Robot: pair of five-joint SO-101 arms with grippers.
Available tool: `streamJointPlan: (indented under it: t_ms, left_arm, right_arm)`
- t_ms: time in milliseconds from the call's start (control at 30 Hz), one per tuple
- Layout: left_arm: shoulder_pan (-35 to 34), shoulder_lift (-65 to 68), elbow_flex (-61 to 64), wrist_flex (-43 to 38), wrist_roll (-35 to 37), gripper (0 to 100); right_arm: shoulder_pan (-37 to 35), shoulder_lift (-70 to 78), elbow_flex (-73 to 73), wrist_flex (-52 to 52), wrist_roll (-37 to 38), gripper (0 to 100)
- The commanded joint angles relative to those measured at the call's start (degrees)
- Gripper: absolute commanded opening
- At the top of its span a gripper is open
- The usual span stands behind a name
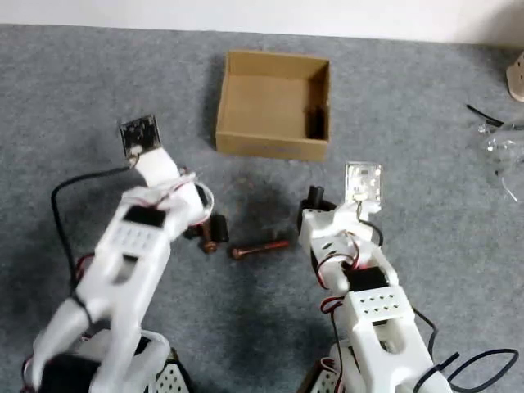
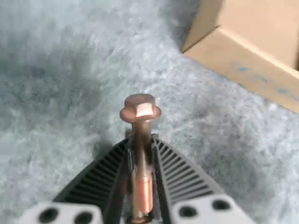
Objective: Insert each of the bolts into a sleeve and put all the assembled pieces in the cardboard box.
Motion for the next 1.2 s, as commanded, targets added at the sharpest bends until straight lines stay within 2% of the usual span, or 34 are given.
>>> streamJointPlan:
  t_ms: [0,233,400,767,933,1000,1167]
  left_arm:
    - [-0.22,-10.33,5.05,-4.84,-3.25,0]
    - [-0.31,-27.12,14.11,-6.07,-3.69,0]
    - [-0.13,-38.73,20.53,-6.15,-8.62,0]
    - [0.04,-64.66,33.54,-6.15,-9.14,0]
    - [1.89,-76.26,39.08,-6.24,-9.14,0]
    - [2.42,-75.03,39.25,-7.38,-9.14,0]
    - [4.35,-73.54,39.78,-11.43,-9.14,0]
  right_arm:
    - [0.84,-1.89,-0.31,-4.88,1.32,0.5]
    - [0.84,-1.89,-0.31,-5.32,1.32,0.5]
    - [0.84,-1.98,-0.31,-5.32,1.32,0.5]
    - [0.84,-3.12,-0.04,-5.23,1.32,0.5]
    - [0.4,-15.25,6.64,-5.49,1.32,0.5]
    - [-0.48,-21.67,10.15,-5.49,1.58,0.5]
    - [-6.73,-37.05,18.68,-4.79,9.05,0.5]
